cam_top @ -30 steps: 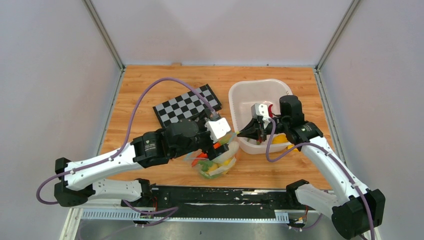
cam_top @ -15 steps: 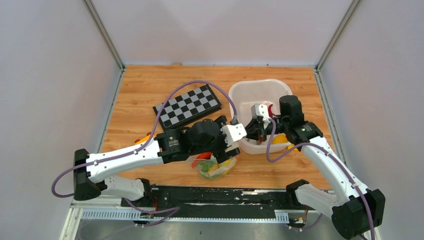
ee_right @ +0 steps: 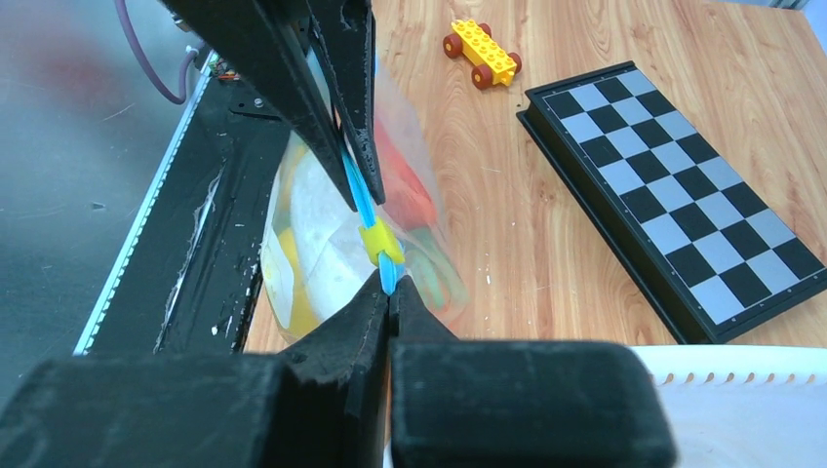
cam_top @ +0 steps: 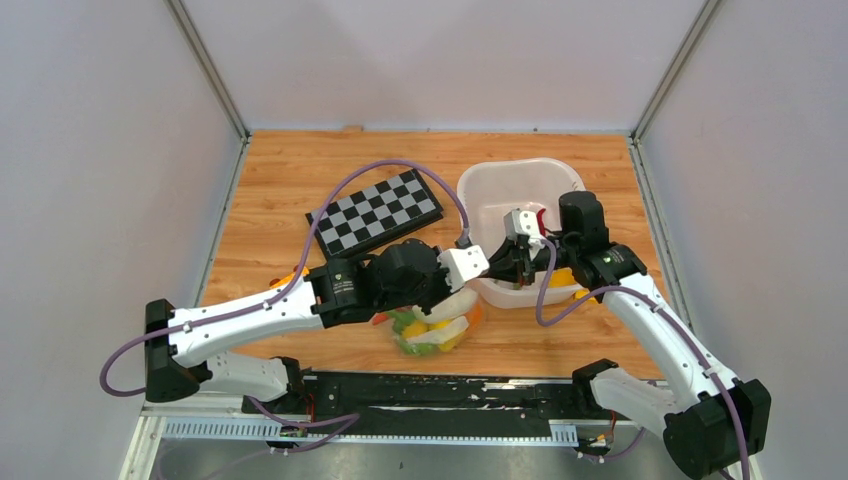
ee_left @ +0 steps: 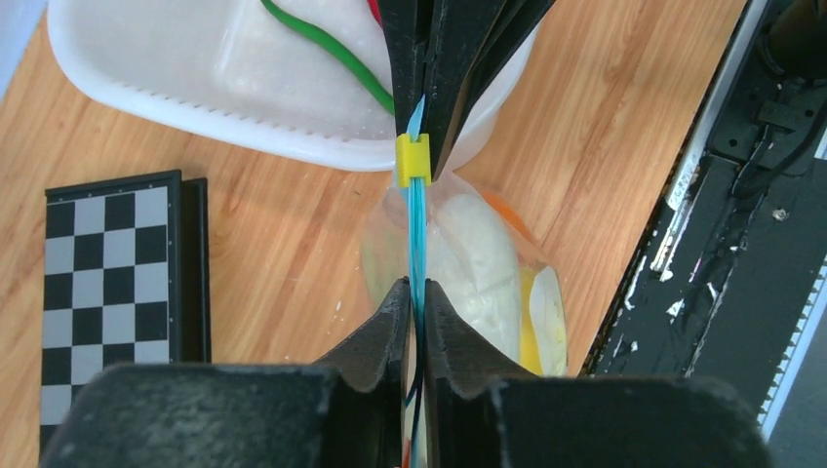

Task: Place the food in the zip-top bag and seal the zipper
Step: Zip the zipper food storage bag at the center of the board.

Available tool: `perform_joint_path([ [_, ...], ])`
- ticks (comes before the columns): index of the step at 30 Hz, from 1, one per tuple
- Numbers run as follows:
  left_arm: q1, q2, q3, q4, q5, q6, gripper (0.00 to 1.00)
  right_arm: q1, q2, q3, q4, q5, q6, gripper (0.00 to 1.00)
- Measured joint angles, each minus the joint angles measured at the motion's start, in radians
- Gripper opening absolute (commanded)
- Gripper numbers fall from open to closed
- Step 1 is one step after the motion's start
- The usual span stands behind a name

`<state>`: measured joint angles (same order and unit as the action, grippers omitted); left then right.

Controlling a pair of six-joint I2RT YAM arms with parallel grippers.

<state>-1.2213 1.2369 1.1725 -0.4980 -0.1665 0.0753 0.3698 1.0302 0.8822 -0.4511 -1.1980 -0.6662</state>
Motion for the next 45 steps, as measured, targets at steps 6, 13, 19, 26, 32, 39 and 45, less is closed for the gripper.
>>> perform_joint_path([
  [6, 0.000, -0.015, 0.000, -0.007, 0.000, 0.002, 0.00, 0.000, 0.000, 0.000, -0.031, -0.042, -0.038, 0.11],
  [13, 0.000, -0.030, 0.000, -0.017, 0.013, 0.014, 0.00, 0.007, 0.000, 0.000, -0.050, -0.052, -0.058, 0.37],
  [19, 0.000, -0.031, 0.000, -0.017, 0.043, 0.020, 0.00, 0.021, 0.000, 0.000, -0.052, -0.053, -0.066, 0.41],
  [26, 0.000, -0.031, -0.001, -0.016, 0.066, 0.020, 0.00, 0.027, 0.003, 0.000, -0.028, -0.057, -0.047, 0.08],
  [32, 0.000, -0.033, -0.003, -0.016, 0.067, 0.020, 0.02, 0.028, 0.010, 0.000, -0.024, -0.060, -0.042, 0.00],
  [39, 0.000, -0.051, -0.011, 0.010, 0.051, 0.013, 0.46, 0.028, 0.010, 0.000, -0.024, -0.056, -0.038, 0.00],
  [45, 0.000, -0.063, -0.019, 0.120, 0.074, -0.002, 0.46, 0.029, 0.010, 0.000, -0.023, -0.048, -0.034, 0.00],
])
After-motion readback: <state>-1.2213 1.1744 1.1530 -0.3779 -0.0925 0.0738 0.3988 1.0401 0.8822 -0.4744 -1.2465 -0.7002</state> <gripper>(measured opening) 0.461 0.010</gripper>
